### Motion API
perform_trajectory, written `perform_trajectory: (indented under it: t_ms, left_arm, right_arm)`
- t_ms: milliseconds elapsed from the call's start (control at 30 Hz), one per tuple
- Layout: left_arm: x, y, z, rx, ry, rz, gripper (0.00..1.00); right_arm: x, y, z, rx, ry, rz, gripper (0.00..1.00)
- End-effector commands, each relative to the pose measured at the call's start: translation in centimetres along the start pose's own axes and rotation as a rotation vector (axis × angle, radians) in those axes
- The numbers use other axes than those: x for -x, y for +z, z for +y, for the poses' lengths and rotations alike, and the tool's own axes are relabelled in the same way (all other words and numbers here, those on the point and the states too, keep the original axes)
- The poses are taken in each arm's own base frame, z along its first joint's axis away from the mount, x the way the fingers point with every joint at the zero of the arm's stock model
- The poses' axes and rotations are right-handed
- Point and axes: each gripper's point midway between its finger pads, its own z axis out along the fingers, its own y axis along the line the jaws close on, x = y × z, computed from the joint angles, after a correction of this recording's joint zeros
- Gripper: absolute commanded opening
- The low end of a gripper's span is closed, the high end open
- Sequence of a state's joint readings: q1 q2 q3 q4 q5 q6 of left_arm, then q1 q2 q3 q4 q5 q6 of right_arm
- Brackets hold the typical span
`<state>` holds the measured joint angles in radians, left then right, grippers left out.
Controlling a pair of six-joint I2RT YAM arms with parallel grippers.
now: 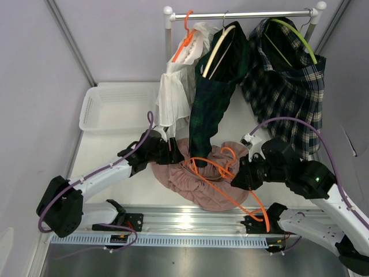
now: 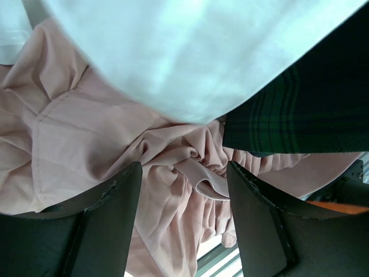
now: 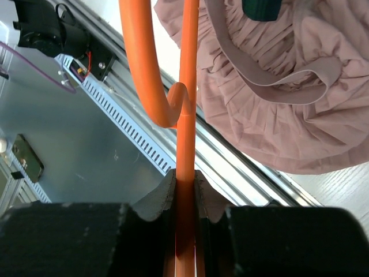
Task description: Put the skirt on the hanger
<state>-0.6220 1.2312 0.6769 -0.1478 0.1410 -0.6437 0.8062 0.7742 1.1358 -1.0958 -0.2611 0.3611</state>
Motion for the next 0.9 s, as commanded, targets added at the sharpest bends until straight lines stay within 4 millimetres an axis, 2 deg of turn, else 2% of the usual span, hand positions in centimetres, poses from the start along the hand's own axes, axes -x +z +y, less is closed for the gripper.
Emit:
perform_trajectory:
  t_ms: [0, 600, 667, 867]
  left_arm:
    - [0.6, -0.9, 0.1, -0.001, 0.027, -0.032, 0.66]
    - [-0.1, -1.9, 0.9, 0.018, 0.037, -0.032, 0.64]
    - [-0.1, -1.9, 0.9, 0.018, 0.039, -0.03, 0.64]
    - [-0.3, -1.9, 1.0, 0.018, 0.039, -0.027, 0.64]
  right_arm:
    - [0.8, -0.6, 1.4, 0.051, -0.049, -0.022, 0.0]
    - [1.6, 1.6, -0.3, -0.066, -0.037, -0.023, 0.0]
    - [1.7, 1.5, -0.5, -0.079, -0.037, -0.029, 0.0]
    - [3.2, -0.1, 0.6, -0.046, -0.042, -0.109, 0.0]
